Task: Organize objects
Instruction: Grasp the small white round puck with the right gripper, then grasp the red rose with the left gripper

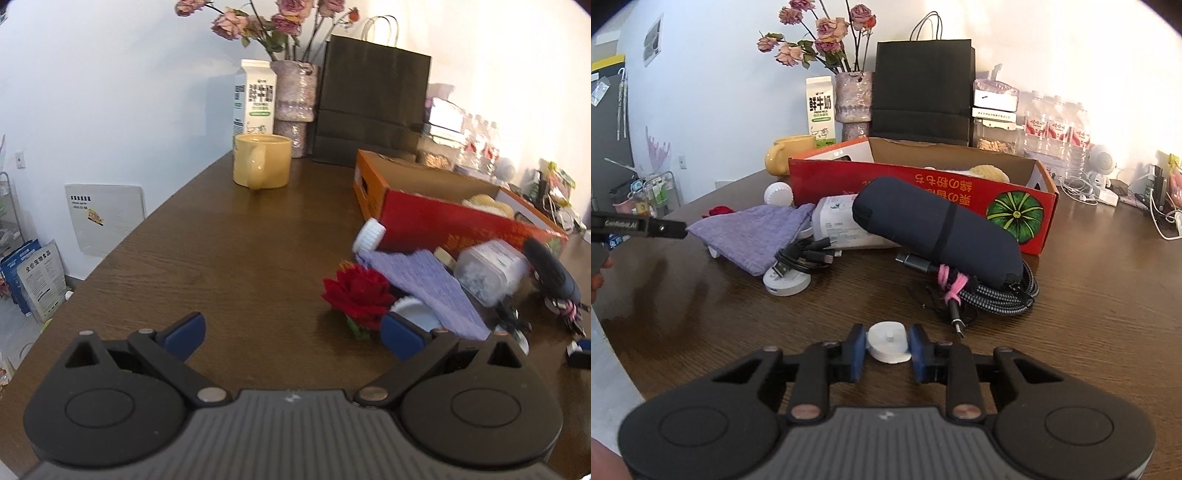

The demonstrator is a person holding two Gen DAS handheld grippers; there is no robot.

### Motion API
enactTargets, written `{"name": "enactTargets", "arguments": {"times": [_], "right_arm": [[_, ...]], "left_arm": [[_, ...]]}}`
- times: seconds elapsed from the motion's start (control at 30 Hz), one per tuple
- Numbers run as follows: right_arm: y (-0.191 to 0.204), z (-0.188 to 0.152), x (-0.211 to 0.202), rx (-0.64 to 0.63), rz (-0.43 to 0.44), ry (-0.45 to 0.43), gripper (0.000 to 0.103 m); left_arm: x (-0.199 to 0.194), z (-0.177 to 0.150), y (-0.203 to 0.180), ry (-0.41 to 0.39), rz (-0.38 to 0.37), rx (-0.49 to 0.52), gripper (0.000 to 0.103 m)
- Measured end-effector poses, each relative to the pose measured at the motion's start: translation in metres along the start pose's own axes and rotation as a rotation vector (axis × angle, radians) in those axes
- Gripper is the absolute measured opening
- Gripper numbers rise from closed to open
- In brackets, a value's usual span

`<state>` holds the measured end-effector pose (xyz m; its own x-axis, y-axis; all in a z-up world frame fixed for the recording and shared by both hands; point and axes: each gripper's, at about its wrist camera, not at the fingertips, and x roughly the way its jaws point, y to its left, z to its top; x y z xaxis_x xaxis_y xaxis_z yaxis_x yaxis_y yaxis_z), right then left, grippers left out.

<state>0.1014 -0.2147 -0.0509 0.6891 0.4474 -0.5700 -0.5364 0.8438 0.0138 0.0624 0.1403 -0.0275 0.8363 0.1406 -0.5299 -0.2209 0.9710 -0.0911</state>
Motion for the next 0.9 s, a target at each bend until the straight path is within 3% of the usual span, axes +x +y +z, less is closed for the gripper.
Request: {"name": "enactTargets", "arguments": {"times": [0.9], "right_arm": [[0.0,0.009,0.003,0.023,0.037,-0.063,0.024]], "left_arm": [[0.055,0.021,-0.011,0.075,-0.076,-0.018,0.102]]}}
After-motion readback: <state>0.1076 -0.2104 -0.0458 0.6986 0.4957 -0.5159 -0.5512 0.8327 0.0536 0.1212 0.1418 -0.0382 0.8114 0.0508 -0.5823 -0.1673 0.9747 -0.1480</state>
